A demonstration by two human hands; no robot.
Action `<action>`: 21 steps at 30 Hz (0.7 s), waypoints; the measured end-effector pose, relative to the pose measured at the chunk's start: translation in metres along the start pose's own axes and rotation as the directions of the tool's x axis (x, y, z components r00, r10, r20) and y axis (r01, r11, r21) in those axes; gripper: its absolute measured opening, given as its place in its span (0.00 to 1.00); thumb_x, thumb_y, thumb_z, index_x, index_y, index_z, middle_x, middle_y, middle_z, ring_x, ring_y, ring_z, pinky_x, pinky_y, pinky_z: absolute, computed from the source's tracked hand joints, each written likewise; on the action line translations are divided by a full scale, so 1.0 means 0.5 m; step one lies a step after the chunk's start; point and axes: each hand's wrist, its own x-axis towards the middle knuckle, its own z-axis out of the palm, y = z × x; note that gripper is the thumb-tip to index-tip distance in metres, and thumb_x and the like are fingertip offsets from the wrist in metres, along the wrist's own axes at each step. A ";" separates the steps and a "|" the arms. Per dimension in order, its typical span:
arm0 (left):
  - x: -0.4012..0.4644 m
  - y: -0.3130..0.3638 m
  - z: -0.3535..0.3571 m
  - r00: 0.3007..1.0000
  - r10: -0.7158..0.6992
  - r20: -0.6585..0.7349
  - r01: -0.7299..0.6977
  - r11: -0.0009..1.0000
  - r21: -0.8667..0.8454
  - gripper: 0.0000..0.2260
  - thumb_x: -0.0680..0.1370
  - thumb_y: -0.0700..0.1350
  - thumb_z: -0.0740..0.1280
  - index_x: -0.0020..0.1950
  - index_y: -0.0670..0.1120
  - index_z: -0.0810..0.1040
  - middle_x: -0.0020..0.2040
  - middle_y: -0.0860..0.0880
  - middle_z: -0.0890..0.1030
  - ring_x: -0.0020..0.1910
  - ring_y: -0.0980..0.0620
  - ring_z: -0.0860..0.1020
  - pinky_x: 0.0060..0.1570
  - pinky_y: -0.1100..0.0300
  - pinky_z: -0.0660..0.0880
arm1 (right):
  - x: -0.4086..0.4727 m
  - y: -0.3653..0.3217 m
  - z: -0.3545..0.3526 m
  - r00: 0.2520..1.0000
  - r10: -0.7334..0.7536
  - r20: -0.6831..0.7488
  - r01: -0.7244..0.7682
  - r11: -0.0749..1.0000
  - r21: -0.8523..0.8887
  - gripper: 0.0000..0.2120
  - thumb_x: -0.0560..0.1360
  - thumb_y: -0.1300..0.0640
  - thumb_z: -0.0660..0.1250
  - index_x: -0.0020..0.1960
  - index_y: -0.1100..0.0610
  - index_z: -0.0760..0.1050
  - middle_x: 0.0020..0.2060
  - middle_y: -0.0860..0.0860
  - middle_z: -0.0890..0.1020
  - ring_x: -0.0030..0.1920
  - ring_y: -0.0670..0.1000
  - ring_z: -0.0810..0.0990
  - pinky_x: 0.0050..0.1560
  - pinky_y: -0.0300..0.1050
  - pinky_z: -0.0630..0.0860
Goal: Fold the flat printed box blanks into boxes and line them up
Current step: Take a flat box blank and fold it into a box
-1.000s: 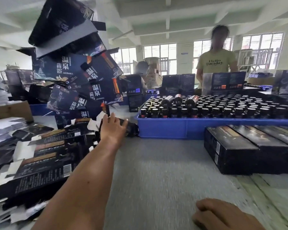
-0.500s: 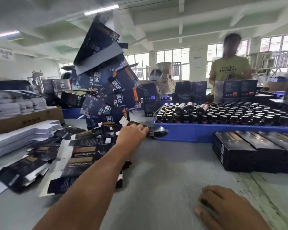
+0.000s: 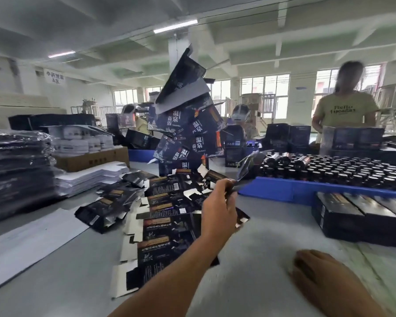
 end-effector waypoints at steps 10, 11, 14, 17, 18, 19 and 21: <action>-0.172 0.076 -0.025 0.648 0.655 0.388 -0.761 0.539 0.361 0.11 0.73 0.41 0.66 0.54 0.50 0.80 0.61 0.52 0.83 0.57 0.50 0.80 0.50 0.59 0.78 | -0.084 -0.021 -0.126 0.824 0.411 0.389 -0.377 -0.112 0.919 0.33 0.72 0.31 0.67 0.57 0.59 0.83 0.51 0.59 0.86 0.49 0.63 0.86 0.50 0.57 0.82; -0.179 0.087 -0.022 0.629 0.651 0.424 -0.777 0.524 0.347 0.10 0.73 0.42 0.68 0.54 0.50 0.80 0.61 0.51 0.82 0.57 0.50 0.80 0.48 0.59 0.78 | -0.092 -0.012 -0.133 0.816 0.429 0.387 -0.369 -0.128 0.921 0.30 0.74 0.35 0.67 0.58 0.61 0.82 0.50 0.60 0.86 0.46 0.62 0.86 0.49 0.56 0.81; -0.202 0.116 -0.011 0.604 0.584 0.542 -0.793 0.506 0.339 0.17 0.68 0.42 0.75 0.54 0.51 0.76 0.63 0.49 0.81 0.55 0.48 0.80 0.42 0.57 0.79 | -0.115 0.007 -0.146 0.810 0.460 0.363 -0.323 -0.166 0.932 0.28 0.79 0.38 0.63 0.60 0.63 0.81 0.53 0.62 0.85 0.48 0.61 0.84 0.53 0.56 0.77; -0.225 0.137 -0.004 0.601 0.544 0.585 -0.791 0.509 0.340 0.16 0.67 0.44 0.74 0.53 0.51 0.75 0.63 0.48 0.81 0.49 0.45 0.81 0.36 0.56 0.79 | -0.137 0.023 -0.158 0.822 0.436 0.366 -0.301 -0.212 0.930 0.37 0.72 0.28 0.63 0.58 0.60 0.82 0.57 0.62 0.84 0.59 0.65 0.82 0.58 0.61 0.79; -0.230 0.142 -0.003 0.603 0.548 0.580 -0.789 0.517 0.332 0.16 0.66 0.44 0.73 0.52 0.50 0.77 0.62 0.48 0.81 0.48 0.45 0.81 0.36 0.55 0.79 | -0.144 0.023 -0.165 0.835 0.408 0.370 -0.311 -0.206 0.928 0.37 0.70 0.27 0.66 0.57 0.59 0.83 0.55 0.61 0.85 0.58 0.64 0.83 0.54 0.59 0.81; -0.234 0.147 -0.003 0.603 0.552 0.576 -0.787 0.529 0.317 0.16 0.66 0.44 0.73 0.52 0.49 0.78 0.62 0.49 0.81 0.47 0.45 0.81 0.36 0.55 0.79 | -0.152 0.022 -0.170 0.847 0.379 0.373 -0.326 -0.183 0.927 0.33 0.69 0.29 0.69 0.55 0.58 0.84 0.52 0.60 0.85 0.55 0.62 0.84 0.49 0.57 0.83; -0.242 0.156 -0.004 0.602 0.554 0.575 -0.781 0.559 0.280 0.19 0.65 0.46 0.72 0.56 0.49 0.78 0.61 0.50 0.81 0.50 0.46 0.81 0.41 0.55 0.79 | -0.164 0.020 -0.175 0.869 0.346 0.355 -0.348 -0.083 0.934 0.21 0.72 0.41 0.73 0.52 0.58 0.84 0.47 0.58 0.85 0.46 0.58 0.87 0.42 0.52 0.83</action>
